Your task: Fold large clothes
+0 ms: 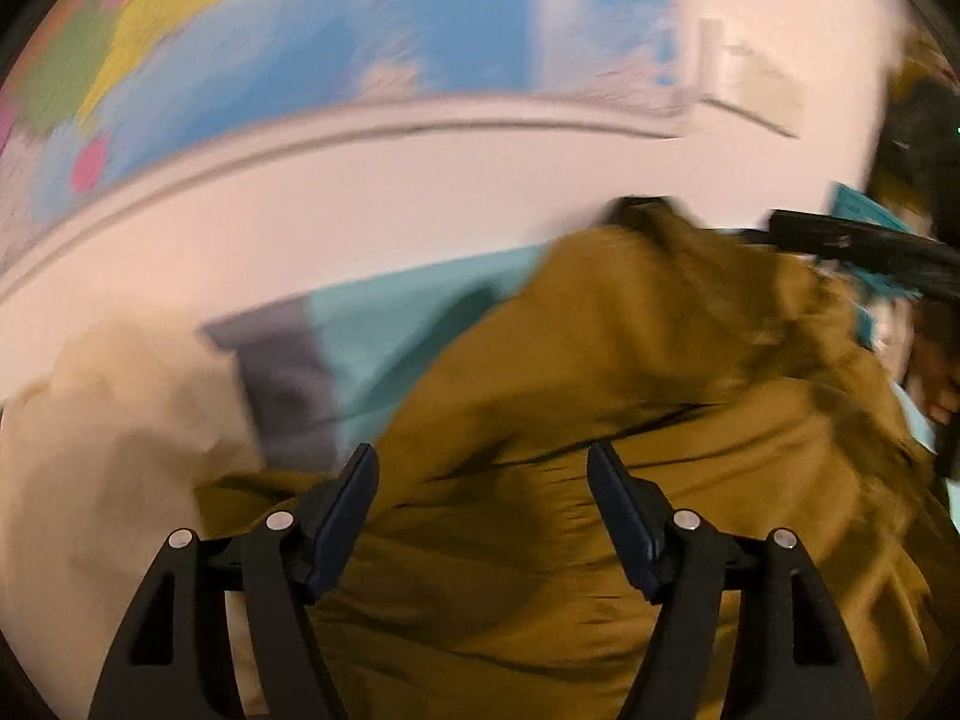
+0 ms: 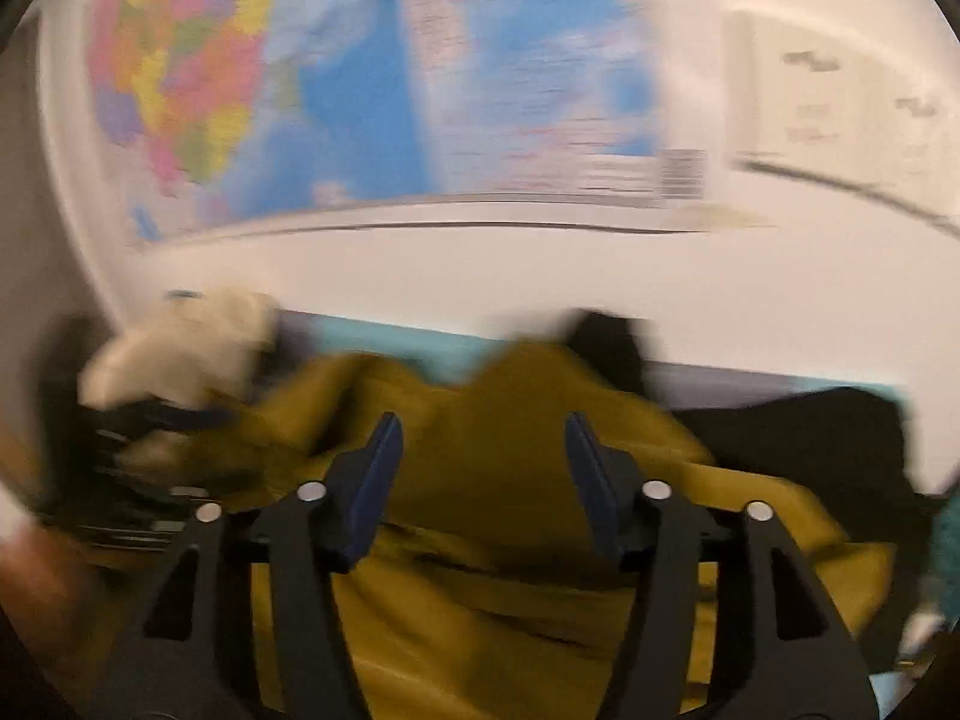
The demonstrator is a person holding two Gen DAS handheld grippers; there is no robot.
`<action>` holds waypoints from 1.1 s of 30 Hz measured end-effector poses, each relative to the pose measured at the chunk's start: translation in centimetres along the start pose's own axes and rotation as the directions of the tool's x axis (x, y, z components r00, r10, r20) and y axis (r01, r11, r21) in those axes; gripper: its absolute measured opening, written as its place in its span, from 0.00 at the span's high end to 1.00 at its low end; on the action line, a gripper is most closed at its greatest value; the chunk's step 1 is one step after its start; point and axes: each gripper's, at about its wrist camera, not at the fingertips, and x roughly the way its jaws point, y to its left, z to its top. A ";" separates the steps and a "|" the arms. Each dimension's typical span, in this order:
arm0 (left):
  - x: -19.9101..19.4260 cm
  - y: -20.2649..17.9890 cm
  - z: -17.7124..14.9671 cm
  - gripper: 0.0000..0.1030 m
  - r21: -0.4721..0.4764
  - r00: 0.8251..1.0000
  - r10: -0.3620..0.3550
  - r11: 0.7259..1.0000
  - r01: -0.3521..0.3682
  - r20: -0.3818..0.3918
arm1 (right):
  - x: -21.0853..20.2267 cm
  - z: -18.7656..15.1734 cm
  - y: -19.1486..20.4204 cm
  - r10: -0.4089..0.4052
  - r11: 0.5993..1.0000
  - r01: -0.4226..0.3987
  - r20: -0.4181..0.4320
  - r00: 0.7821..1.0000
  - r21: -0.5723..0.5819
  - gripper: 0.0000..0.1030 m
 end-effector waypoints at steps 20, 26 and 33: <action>8.8 1.9 4.1 0.29 -0.148 0.973 0.129 0.976 -0.158 -0.189 | 2.9 -2.1 -6.1 -0.013 0.979 0.028 -0.076 0.997 0.201 0.67; 3.6 -0.9 3.5 0.29 -0.063 0.987 0.149 0.986 -0.153 -0.066 | -0.8 -1.8 -0.3 0.032 0.999 -0.032 0.020 0.999 0.024 0.61; 0.6 -5.8 0.9 0.23 0.081 0.988 0.147 0.987 -0.143 -0.055 | 6.7 -2.1 3.7 0.022 0.995 -0.039 -0.175 0.984 -0.095 0.64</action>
